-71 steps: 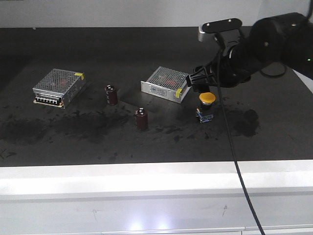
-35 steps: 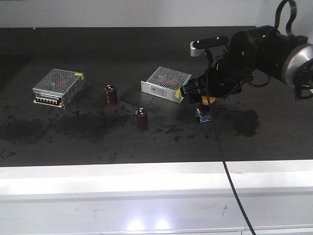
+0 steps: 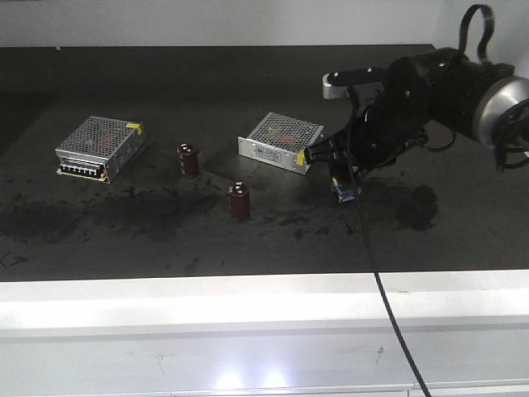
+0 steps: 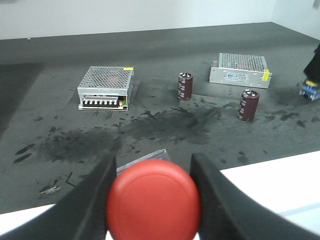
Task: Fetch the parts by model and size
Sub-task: 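Close the right gripper on the yellow button and lift it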
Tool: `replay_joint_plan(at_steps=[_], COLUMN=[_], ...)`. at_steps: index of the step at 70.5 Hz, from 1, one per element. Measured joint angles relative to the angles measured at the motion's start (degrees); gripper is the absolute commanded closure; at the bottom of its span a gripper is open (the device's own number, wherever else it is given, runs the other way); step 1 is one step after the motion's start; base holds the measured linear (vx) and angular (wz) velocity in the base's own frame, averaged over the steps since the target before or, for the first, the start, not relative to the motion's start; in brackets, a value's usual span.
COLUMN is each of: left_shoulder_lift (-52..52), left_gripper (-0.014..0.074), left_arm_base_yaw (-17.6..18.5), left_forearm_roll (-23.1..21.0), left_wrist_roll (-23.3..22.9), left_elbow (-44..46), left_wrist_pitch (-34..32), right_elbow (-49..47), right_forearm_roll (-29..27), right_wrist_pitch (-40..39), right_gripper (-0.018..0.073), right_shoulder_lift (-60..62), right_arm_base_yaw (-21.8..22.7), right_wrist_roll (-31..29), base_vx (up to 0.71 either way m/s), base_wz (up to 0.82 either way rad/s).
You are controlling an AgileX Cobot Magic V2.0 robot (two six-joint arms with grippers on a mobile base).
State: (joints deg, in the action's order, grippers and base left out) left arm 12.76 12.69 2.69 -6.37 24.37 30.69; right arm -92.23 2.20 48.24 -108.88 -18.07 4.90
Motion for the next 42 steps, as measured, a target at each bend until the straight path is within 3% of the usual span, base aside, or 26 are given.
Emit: replay_joint_plan(at_steps=[10, 42], left_shoulder_lift=[0.0, 0.0], left_gripper=[0.0604, 0.0604], left_arm_base_yaw=[0.0, 0.0], left_forearm_roll=[0.0, 0.0], left_wrist_roll=[0.0, 0.0], left_elbow=[0.0, 0.0], left_wrist_pitch=[0.0, 0.0], right_elbow=[5.6, 39.0], right_forearm_roll=[0.0, 0.1], right_wrist_pitch=[-4.9, -27.8], right_gripper=[0.0570, 0.0569], right_shoulder_lift=[6.8, 40.0], right_arm_base_yaw=[0.0, 0.0], right_wrist_roll=[0.1, 0.3], base_vx=[0.00, 0.00], base_wz=[0.00, 0.00])
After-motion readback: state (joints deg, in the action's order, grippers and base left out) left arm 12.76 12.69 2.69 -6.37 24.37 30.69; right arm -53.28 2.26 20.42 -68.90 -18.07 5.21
